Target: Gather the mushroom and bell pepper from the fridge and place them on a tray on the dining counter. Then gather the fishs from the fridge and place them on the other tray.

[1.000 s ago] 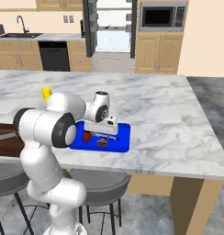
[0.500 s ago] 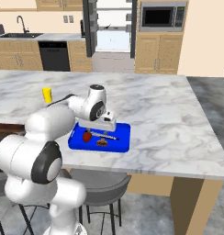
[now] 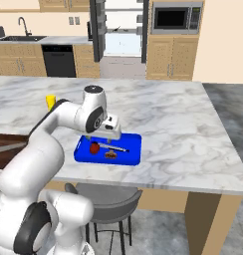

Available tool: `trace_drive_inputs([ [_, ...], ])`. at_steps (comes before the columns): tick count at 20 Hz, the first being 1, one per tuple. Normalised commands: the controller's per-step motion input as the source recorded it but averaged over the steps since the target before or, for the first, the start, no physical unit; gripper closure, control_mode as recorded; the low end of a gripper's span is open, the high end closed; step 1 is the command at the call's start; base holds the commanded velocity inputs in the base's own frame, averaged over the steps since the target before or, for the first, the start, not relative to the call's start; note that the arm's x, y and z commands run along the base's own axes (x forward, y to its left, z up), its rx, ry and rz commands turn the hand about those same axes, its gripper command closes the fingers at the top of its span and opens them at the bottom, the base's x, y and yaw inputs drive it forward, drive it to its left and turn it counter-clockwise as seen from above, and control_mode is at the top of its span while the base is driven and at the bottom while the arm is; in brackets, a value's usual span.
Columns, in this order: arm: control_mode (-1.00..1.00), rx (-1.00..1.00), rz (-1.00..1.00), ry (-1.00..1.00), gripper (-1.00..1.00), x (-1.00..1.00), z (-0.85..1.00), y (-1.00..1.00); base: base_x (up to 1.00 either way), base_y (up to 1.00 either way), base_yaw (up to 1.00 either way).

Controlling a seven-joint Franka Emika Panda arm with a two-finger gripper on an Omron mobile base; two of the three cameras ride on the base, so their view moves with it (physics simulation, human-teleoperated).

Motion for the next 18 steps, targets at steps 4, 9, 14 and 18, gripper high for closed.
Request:
trace_drive_inputs([
  [4, -1.0, 0.0, 0.0, 0.0, -1.0, -0.36, 0.84, 0.0, 0.0, 0.0, 0.0],
  [9, -1.0, 0.0, 0.0, 0.0, -1.0, -0.54, 0.66, 0.08, 0.0, 0.0, 0.0],
  [14, -1.0, 0.0, 0.0, 0.0, -1.0, -0.77, 0.25, 0.33, 0.0, 0.0, 0.0],
  [18, -1.0, 0.0, 0.0, 0.0, -1.0, -0.61, 0.19, 0.48, 0.0, 0.0, 0.0],
])
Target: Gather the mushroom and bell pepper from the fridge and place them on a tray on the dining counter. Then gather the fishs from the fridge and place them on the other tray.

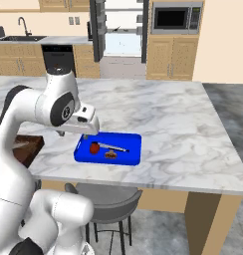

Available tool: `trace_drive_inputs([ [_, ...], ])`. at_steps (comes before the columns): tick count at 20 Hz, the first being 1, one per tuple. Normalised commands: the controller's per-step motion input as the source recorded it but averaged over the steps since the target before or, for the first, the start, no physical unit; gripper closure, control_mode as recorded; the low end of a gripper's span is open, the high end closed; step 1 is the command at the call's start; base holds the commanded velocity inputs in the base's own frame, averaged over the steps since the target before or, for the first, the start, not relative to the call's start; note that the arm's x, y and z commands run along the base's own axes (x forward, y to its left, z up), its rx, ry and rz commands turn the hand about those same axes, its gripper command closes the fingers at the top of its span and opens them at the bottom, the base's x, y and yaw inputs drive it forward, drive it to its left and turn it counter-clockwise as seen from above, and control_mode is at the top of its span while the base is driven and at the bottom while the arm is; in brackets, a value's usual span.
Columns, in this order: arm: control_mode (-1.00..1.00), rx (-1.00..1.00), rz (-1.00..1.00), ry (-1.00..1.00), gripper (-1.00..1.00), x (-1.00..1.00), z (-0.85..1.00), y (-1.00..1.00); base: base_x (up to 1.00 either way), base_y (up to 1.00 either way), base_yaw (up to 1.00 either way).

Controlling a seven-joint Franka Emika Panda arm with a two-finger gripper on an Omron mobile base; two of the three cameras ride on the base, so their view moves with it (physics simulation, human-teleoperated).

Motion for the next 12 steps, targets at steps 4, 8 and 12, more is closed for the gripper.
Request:
trace_drive_inputs([
  [4, -1.0, 0.0, 0.0, 0.0, -1.0, -0.62, 0.07, 0.21, 0.0, 0.0, 0.0],
  [8, -1.0, 0.0, 0.0, 0.0, -1.0, -0.61, 0.05, 0.0, 0.0, 0.0, 0.0],
  [12, -1.0, 0.0, 0.0, 0.0, -1.0, -0.53, 0.0, 0.0, 0.0, 0.0, 0.0],
])
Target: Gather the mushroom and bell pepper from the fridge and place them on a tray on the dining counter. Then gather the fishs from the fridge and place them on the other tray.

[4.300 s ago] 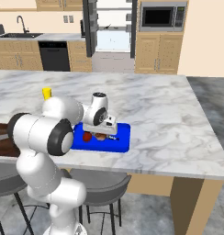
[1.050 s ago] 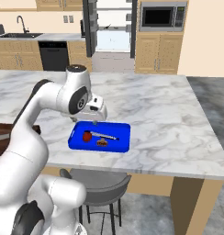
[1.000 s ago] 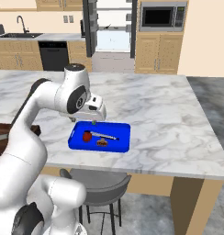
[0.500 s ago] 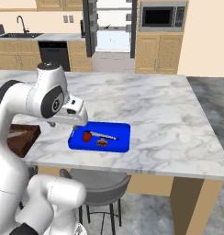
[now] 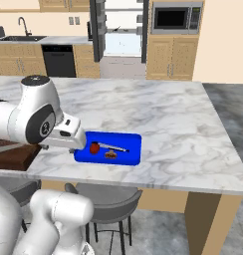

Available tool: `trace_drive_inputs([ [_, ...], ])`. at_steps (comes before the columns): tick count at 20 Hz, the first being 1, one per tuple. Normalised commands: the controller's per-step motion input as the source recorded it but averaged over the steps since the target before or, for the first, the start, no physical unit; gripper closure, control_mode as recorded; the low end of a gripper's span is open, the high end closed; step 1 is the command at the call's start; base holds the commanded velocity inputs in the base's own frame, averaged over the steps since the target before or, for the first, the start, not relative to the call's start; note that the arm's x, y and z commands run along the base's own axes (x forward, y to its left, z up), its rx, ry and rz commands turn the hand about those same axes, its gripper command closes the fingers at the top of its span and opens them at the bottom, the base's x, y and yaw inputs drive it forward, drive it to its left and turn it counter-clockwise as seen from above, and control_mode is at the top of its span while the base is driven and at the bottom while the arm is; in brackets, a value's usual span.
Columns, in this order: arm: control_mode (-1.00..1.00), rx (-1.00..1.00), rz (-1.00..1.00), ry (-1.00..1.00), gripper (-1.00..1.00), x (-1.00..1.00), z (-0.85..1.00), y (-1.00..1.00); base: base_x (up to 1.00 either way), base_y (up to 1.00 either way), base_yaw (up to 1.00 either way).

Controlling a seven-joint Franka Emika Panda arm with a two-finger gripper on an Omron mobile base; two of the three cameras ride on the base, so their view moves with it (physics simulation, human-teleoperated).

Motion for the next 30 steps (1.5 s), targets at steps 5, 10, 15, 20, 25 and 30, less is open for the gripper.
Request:
trace_drive_inputs([
  [5, -1.0, 0.0, 0.03, -0.01, -1.0, -0.26, 0.0, 0.05, 0.0, 0.0, 0.0],
  [10, -1.0, 0.0, 0.08, -0.14, -1.0, -0.04, 0.0, 0.08, 0.0, 0.0, 0.0],
  [15, -1.0, 0.0, 0.03, -0.05, -1.0, -0.15, 0.0, 0.18, 0.0, 0.0, 0.0],
  [20, -1.0, 0.0, -0.01, 0.0, -1.0, -0.1, 0.0, 0.0, 0.0, 0.0, 0.0],
  [25, 1.0, 0.0, 0.0, 0.0, -1.0, 0.0, 0.0, 0.0, -0.42, -0.59, -0.03],
  [30, 1.0, 0.0, 0.0, 0.0, -1.0, 0.0, 0.0, 0.0, 0.03, -1.0, -0.02],
])
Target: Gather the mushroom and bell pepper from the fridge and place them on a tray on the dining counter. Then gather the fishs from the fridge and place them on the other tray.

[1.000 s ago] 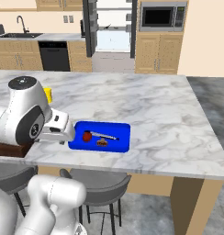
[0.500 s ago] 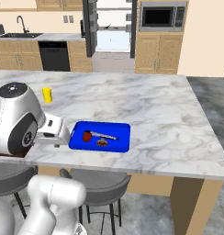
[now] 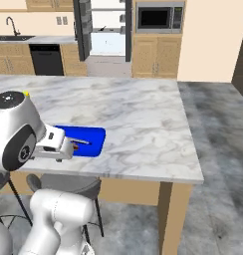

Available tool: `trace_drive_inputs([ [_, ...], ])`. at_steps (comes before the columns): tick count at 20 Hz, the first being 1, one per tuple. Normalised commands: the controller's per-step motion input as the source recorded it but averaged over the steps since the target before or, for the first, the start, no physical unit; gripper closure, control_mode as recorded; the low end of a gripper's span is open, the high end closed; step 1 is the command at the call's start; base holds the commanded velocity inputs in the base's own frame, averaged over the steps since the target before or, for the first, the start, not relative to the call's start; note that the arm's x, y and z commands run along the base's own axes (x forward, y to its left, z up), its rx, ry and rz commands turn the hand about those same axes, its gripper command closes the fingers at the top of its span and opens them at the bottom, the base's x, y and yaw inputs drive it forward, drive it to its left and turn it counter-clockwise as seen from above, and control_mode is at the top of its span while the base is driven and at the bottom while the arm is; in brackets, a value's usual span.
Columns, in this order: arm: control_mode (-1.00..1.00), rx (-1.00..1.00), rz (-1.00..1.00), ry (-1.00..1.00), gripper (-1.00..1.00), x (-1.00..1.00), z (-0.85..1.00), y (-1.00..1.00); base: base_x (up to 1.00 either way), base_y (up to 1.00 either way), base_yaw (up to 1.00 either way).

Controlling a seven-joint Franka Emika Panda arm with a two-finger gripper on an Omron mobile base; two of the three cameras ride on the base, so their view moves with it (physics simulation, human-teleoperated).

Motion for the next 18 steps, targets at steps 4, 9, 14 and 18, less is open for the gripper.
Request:
trace_drive_inputs([
  [4, 1.0, 0.0, 0.0, 0.0, -1.0, 0.0, 0.0, 0.0, 0.06, -1.0, 0.0],
  [9, 1.0, 0.0, 0.0, 0.0, -1.0, 0.0, 0.0, 0.0, 0.12, -1.0, 0.0],
  [14, 1.0, 0.0, 0.0, 0.0, -1.0, 0.0, 0.0, 0.0, 0.22, -1.0, 0.0],
  [18, 1.0, 0.0, 0.0, 0.0, -1.0, 0.0, 0.0, 0.0, 0.25, -1.0, 0.0],
])
